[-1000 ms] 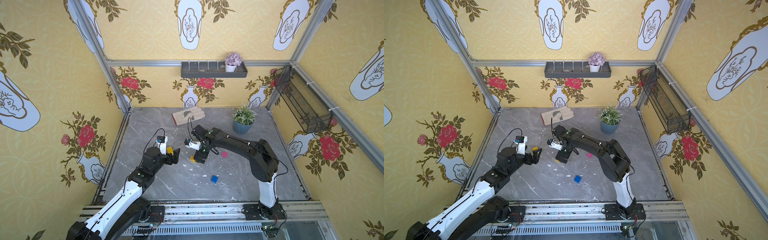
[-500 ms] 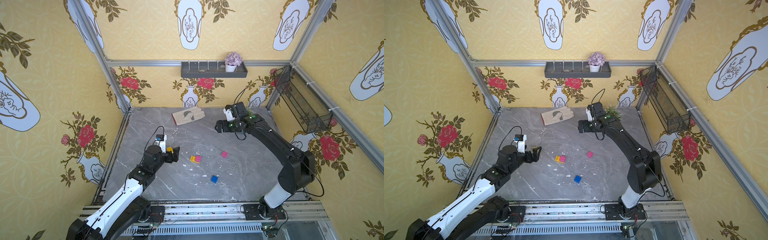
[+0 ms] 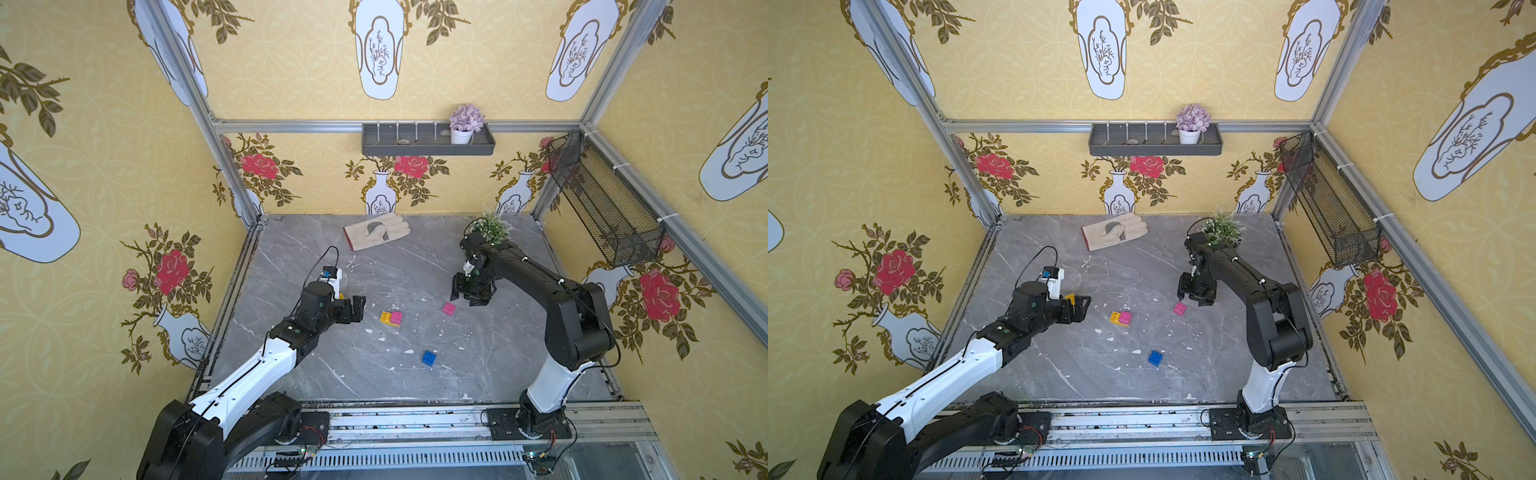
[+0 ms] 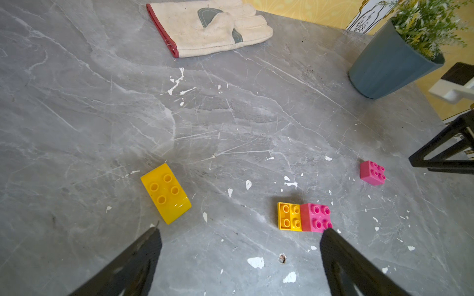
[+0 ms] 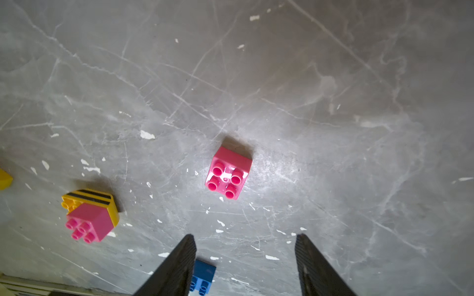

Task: Assemble the letter s with lego
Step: Pick up the lego brick from the center of the board.

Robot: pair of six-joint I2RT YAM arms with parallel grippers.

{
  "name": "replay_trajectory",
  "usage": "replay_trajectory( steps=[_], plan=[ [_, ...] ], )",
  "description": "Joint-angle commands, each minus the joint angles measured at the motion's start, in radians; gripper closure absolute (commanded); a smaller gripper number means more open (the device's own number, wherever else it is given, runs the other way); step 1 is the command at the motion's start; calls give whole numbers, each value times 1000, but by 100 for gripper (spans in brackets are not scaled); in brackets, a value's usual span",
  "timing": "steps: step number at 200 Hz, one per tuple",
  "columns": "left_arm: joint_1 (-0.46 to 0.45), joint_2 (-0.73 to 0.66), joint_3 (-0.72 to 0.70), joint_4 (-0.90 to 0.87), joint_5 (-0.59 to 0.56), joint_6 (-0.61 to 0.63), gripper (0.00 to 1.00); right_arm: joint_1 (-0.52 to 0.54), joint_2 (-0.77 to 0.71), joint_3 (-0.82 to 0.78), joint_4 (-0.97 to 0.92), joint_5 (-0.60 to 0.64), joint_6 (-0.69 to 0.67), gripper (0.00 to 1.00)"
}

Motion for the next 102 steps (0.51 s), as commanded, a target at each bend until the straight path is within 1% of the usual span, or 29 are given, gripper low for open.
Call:
replay_trajectory(
  steps=[1, 27, 79, 102],
  plan=[
    [1, -1, 3, -3, -5, -1, 1, 16, 28, -16, 19, -30, 178, 37],
    [1, -15, 0, -7, -18, 1, 1, 36, 59, -12, 47, -13, 227, 36],
    [0, -23, -3, -18, -32, 10, 1, 43, 126, 45, 34, 21, 206, 36],
    [1, -22, -5, -18, -38, 11, 1, 45, 152, 57, 34, 24, 200, 38]
  ],
)
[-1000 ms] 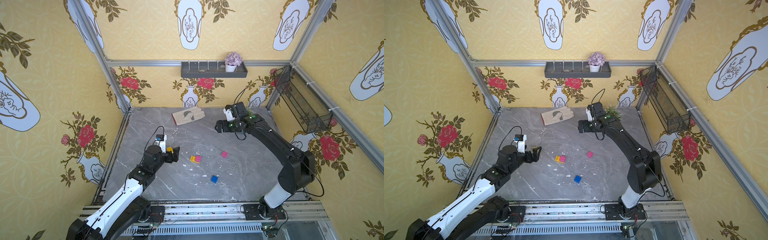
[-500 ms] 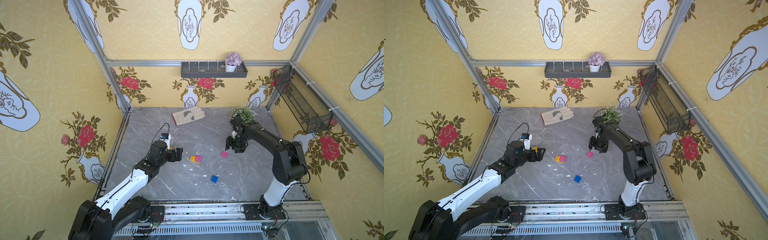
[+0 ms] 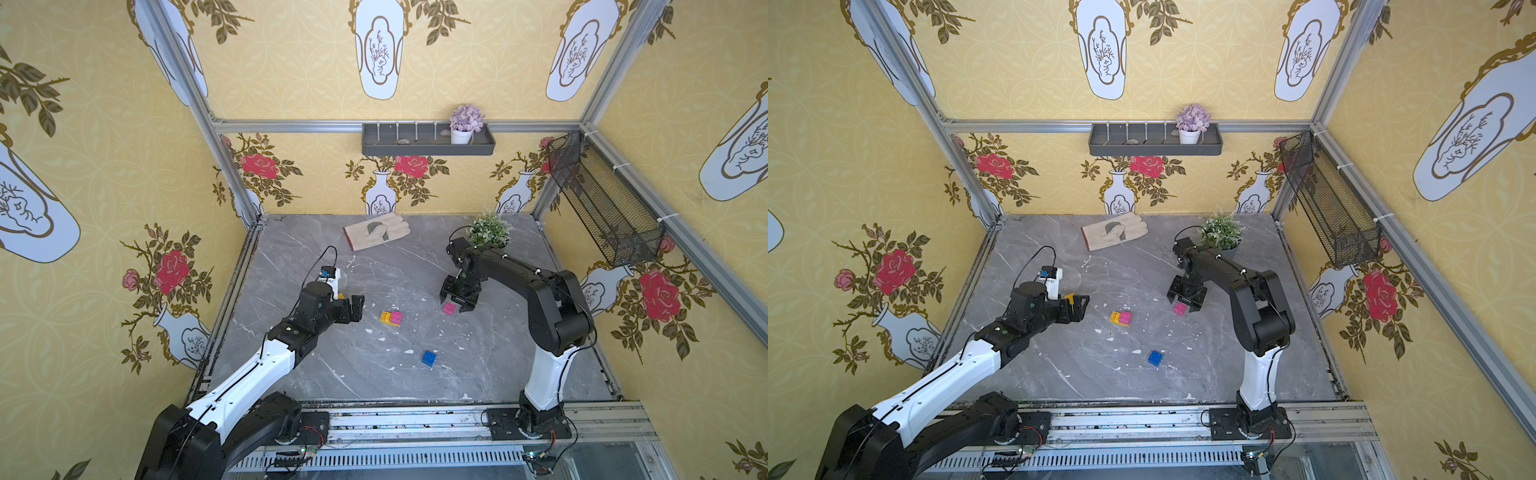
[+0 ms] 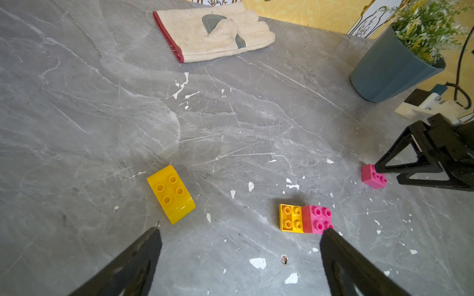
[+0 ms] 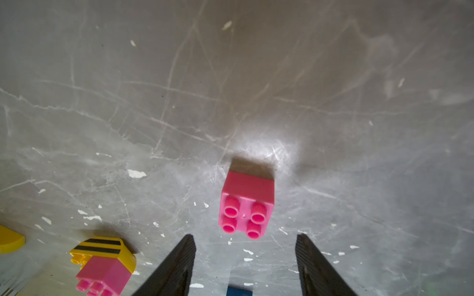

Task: Assemble the letter s with lego
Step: Pick up the lego brick from the center of the board.

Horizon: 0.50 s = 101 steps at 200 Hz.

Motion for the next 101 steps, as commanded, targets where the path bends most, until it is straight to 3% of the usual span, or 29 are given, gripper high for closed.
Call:
replay_trajectory(
  steps=[1, 39, 101],
  plan=[
    [1, -1, -5, -3, -17, 10, 1, 1, 20, 13, -8, 23, -5, 39],
    [1, -2, -6, -4, -20, 12, 1, 1, 37, 13, 0, 29, -9, 47],
    [1, -7, -14, -4, -25, 12, 1, 10, 62, 19, 11, 30, -13, 50]
  ],
)
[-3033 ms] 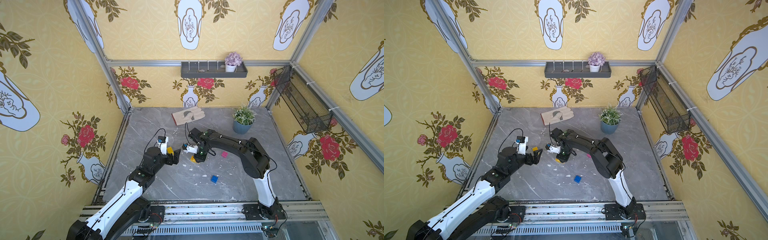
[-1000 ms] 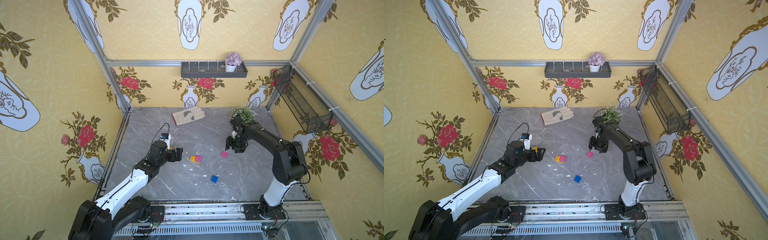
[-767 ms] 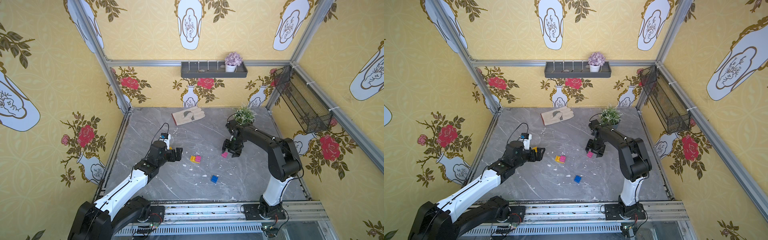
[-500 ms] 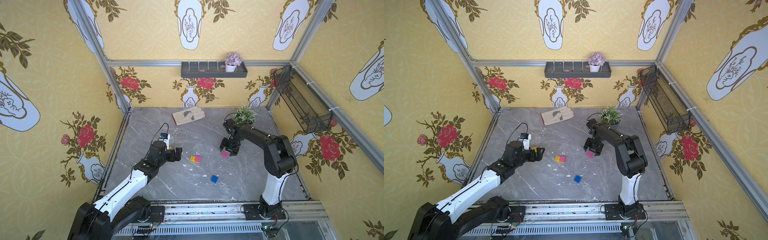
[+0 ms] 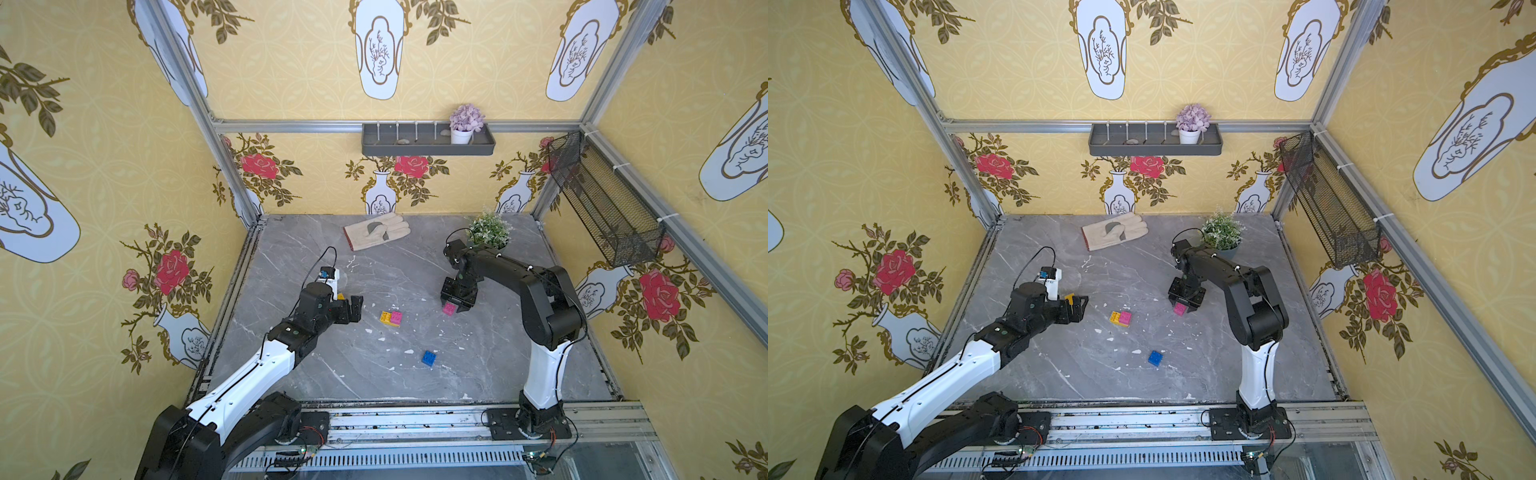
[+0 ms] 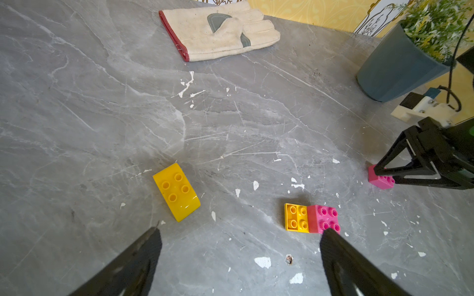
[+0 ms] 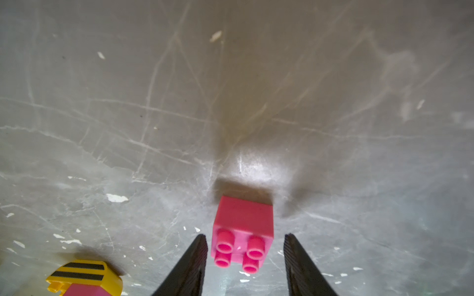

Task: Assemble the letter s with lego
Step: Pick up the lego brick from the center of the board.

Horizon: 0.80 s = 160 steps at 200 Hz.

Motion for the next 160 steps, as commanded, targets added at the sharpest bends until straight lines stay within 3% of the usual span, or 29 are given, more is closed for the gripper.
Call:
replay_trajectory(
  steps=[1, 119, 160],
  plan=[
    [1, -2, -9, 2, -7, 9, 1, 5, 9, 7, 3, 12, -9, 51],
    [1, -9, -14, 4, -5, 11, 1, 19, 27, 19, 0, 33, -14, 77],
    [1, -17, -17, 12, 30, 5, 1, 79, -39, 46, -57, 27, -27, 79]
  ],
)
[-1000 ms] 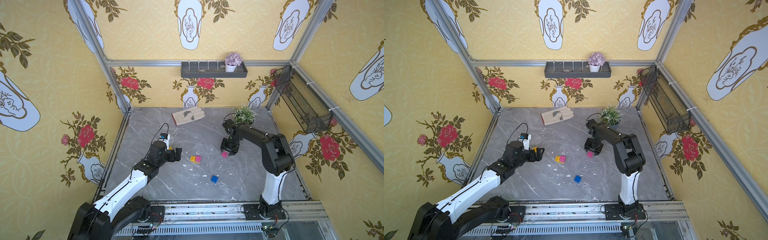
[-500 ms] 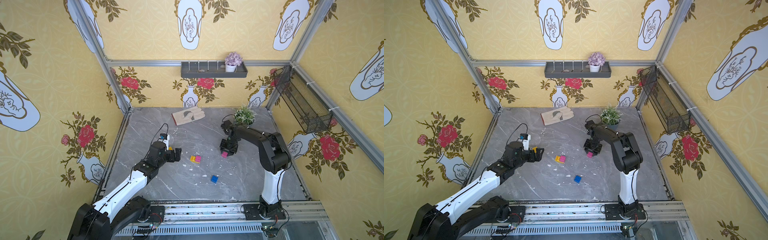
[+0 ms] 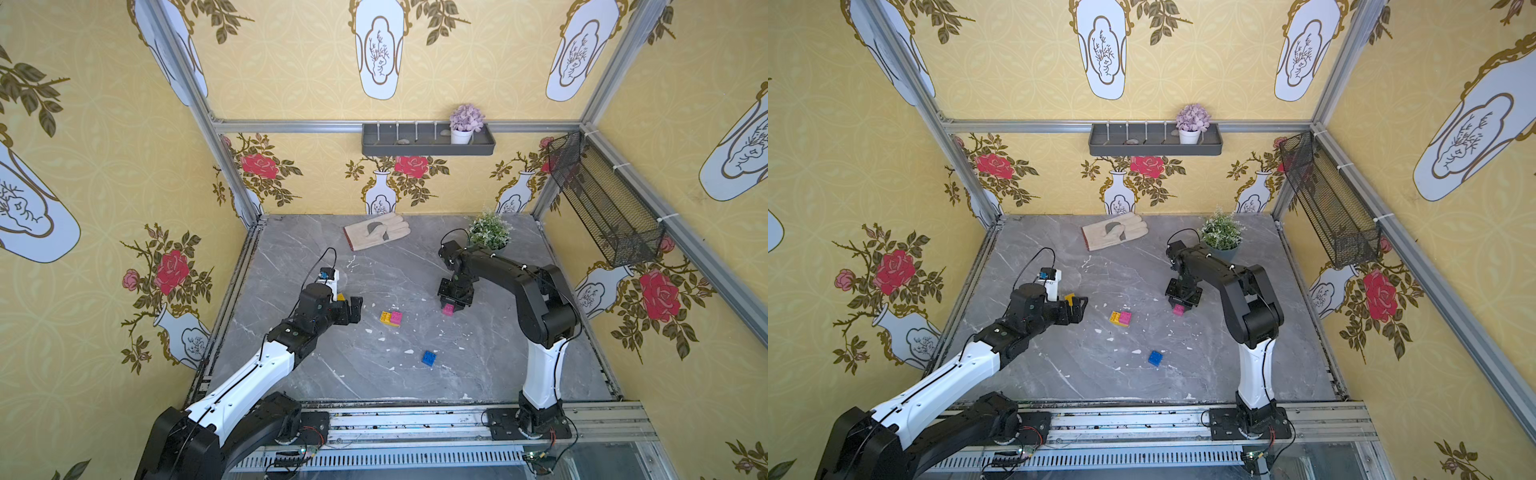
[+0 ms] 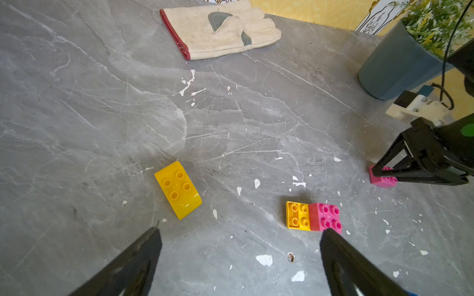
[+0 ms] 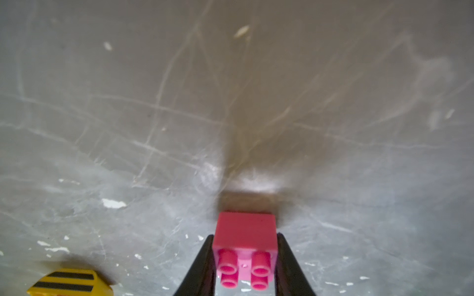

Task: Assemble the letter s with lego
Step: Pick up the lego brick from the center of the board.

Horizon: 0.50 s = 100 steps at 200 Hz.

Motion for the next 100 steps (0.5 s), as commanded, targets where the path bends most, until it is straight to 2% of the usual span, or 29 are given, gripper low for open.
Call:
replay_trajectory(
  steps=[1, 42, 71, 100],
  plan=[
    [1, -8, -10, 15, 29, 1, 1, 34, -48, 17, -49, -3, -11, 78],
    [1, -33, -37, 53, 70, -21, 1, 187, -121, -62, -75, -92, 53, 78],
    [1, -27, -45, 58, 84, -28, 1, 309, -144, -94, -69, -99, 144, 77],
    [-1, -27, -51, 63, 95, -34, 1, 376, -147, -104, -63, -85, 215, 76]
  ],
)
